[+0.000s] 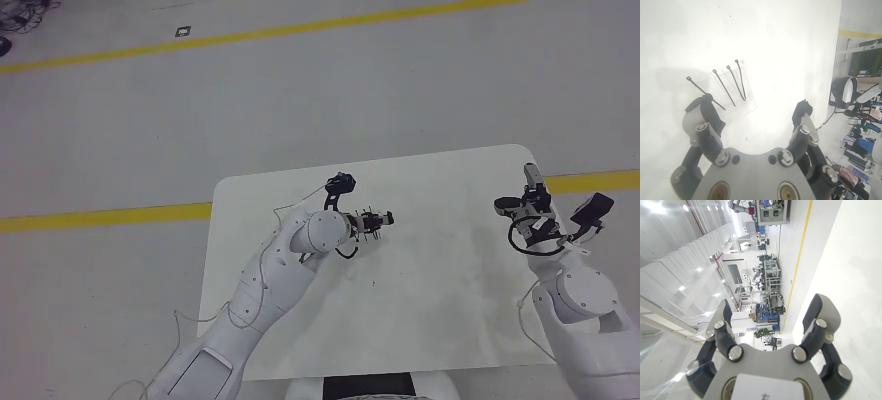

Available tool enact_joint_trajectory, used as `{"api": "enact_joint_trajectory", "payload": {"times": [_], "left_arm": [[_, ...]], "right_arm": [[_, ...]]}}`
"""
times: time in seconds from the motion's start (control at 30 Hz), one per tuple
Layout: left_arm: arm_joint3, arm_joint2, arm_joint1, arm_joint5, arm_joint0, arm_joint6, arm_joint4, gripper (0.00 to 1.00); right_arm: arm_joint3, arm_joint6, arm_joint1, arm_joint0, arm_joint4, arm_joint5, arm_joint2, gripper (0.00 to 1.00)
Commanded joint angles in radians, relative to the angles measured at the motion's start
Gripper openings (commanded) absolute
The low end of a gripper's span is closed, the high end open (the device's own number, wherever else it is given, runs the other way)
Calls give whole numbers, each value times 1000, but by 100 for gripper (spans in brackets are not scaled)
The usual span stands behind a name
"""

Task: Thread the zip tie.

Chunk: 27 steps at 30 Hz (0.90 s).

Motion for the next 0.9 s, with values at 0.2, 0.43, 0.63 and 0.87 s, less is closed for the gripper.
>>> {"api": "enact_joint_trajectory", "payload": {"times": [0.2,0.43,0.63,0.87], "left_arm": [[9,6,-2,0,5,-1,-7,100],[12,4,-11,0,5,-18,-8,78],[20,-21,-18,0,8,-4,-48,55],[37,-53,-22,0,10,-20,-38,47]], "right_arm": [[0,0,0,0,0,0,0,100],[0,0,0,0,0,0,0,100],[0,0,0,0,0,0,0,100],[0,0,0,0,0,0,0,100]]}}
